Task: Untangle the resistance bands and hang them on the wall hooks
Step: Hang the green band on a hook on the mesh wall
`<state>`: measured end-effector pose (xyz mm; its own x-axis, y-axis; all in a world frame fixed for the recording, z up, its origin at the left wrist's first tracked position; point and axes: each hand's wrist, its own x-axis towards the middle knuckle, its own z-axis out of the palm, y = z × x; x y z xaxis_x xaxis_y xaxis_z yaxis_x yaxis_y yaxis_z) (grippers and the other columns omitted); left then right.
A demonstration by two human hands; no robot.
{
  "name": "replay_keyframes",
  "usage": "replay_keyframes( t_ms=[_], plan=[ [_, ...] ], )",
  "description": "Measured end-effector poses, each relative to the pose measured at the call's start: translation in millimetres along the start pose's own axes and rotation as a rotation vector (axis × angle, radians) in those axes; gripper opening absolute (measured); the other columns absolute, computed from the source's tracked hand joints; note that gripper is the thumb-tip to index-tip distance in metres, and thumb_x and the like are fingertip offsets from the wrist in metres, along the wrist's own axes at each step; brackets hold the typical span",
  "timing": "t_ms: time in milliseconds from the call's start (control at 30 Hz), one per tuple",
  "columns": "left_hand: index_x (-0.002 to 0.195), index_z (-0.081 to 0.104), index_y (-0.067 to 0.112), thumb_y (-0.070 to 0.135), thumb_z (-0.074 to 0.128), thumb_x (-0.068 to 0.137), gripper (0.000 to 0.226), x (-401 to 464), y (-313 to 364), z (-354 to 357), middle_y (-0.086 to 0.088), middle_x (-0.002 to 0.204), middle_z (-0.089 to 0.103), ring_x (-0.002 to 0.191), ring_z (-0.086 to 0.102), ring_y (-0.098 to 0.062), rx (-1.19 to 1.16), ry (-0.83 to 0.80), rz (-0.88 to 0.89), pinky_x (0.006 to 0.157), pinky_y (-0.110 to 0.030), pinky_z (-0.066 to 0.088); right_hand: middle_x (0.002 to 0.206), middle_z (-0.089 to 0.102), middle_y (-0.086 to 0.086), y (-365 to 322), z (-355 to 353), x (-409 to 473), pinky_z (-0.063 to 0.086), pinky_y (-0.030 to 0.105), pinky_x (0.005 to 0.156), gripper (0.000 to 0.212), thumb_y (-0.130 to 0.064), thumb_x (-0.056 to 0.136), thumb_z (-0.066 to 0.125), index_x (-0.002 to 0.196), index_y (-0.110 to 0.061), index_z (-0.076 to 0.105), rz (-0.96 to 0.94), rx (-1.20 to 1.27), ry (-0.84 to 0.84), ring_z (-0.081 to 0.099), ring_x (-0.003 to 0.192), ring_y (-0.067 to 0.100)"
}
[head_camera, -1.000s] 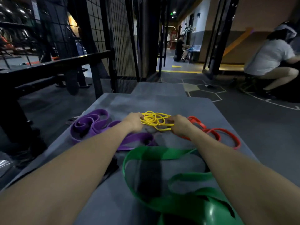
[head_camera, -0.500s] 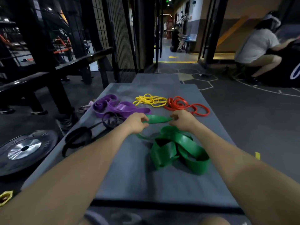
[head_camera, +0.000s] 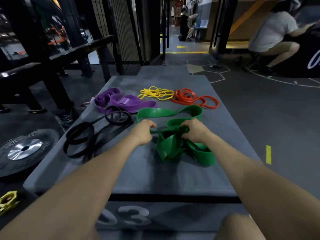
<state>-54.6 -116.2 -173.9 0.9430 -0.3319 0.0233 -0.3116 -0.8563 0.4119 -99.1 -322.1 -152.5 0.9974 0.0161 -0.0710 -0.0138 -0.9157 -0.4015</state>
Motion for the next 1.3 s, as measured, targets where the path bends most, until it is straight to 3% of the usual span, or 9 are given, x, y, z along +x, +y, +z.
replay_keyframes(
  t_ms=[133,267,367,500,633,833,967,1133,1300],
  plan=[
    [0.117,0.061,0.014,0.009,0.062,0.083,0.034,40.5,-23.4,14.9,-0.007,0.120,0.059,0.111,0.057,-0.023,0.048,-0.095,0.083,0.099,-0.033,0.043,0.124,0.058,0.012,12.6,2.2,41.4,0.042,0.030,0.094,0.045,-0.029,0.083,0.067,0.124,-0.010,0.059,-0.092,-0.017,-0.081,0.056,0.111,0.028],
    [0.098,0.068,0.005,0.016,0.064,0.087,0.016,80.6,-34.3,1.1,-0.012,0.092,0.069,0.080,0.057,-0.016,-0.120,-0.083,0.178,0.075,-0.026,0.043,0.098,0.068,0.012,12.3,-26.2,82.8,0.039,0.023,0.071,0.026,-0.020,0.086,0.058,0.107,-0.006,0.067,-0.128,-0.071,-0.136,0.061,0.090,0.022],
    [0.092,0.067,0.009,0.025,0.059,0.090,0.018,96.7,-32.0,-19.7,-0.009,0.088,0.067,0.085,0.059,-0.023,-0.041,-0.095,0.162,0.076,-0.034,0.047,0.081,0.059,0.010,2.9,-35.5,92.2,0.036,0.026,0.066,0.017,-0.016,0.085,0.057,0.089,-0.002,0.065,-0.133,-0.132,-0.191,0.060,0.086,0.026],
    [0.099,0.066,0.009,0.029,0.056,0.091,0.024,93.6,-7.0,-65.7,-0.011,0.098,0.068,0.096,0.061,-0.027,0.013,-0.241,0.099,0.083,-0.034,0.047,0.093,0.062,0.021,-14.8,-62.0,82.5,0.039,0.032,0.071,0.017,-0.010,0.087,0.051,0.092,0.001,0.063,-0.103,-0.128,-0.307,0.056,0.085,0.028],
    [0.098,0.065,0.003,0.025,0.056,0.092,0.025,92.5,38.1,-145.4,-0.013,0.090,0.064,0.086,0.057,-0.020,-0.078,-0.227,0.049,0.068,-0.026,0.035,0.113,0.064,0.018,-43.0,-134.8,74.8,0.038,0.032,0.083,0.027,-0.012,0.093,0.048,0.113,-0.002,0.062,-0.061,-0.039,-0.236,0.057,0.105,0.031],
    [0.091,0.066,-0.002,0.021,0.059,0.090,0.024,94.9,105.1,-280.4,-0.017,0.084,0.061,0.082,0.056,-0.024,-0.201,-0.199,0.052,0.069,-0.030,0.036,0.106,0.065,0.020,-96.5,-256.9,63.7,0.032,0.029,0.070,0.026,-0.015,0.093,0.051,0.112,-0.001,0.063,-0.010,0.026,-0.206,0.058,0.102,0.033],
    [0.083,0.065,-0.001,0.020,0.059,0.090,0.023,95.3,136.7,-365.3,-0.007,0.067,0.049,0.066,0.043,-0.015,-0.284,-0.214,0.015,0.051,-0.020,0.027,0.107,0.063,0.020,-136.7,-336.4,63.1,0.035,0.030,0.072,0.026,-0.017,0.094,0.050,0.112,-0.004,0.063,-0.015,0.024,-0.188,0.057,0.101,0.032],
    [0.061,0.050,0.012,0.007,0.054,0.092,0.031,97.4,161.3,-446.3,-0.002,0.060,0.040,0.060,0.034,-0.010,-0.544,-0.207,-0.029,0.054,-0.021,0.024,0.089,0.062,0.019,-184.4,-414.6,64.4,0.034,0.024,0.065,0.021,-0.017,0.093,0.052,0.096,-0.001,0.065,-0.025,0.046,-0.144,0.054,0.079,0.024],
    [0.060,0.048,0.011,-0.004,0.046,0.091,0.035,86.6,160.9,-502.9,0.012,0.040,0.050,0.043,0.042,0.006,-0.724,-0.131,-0.059,0.055,-0.013,0.031,0.082,0.060,0.013,-227.7,-454.9,62.5,0.038,0.027,0.066,0.019,-0.015,0.092,0.054,0.095,-0.001,0.068,-0.132,0.117,-0.132,0.052,0.077,0.018]
  ],
)
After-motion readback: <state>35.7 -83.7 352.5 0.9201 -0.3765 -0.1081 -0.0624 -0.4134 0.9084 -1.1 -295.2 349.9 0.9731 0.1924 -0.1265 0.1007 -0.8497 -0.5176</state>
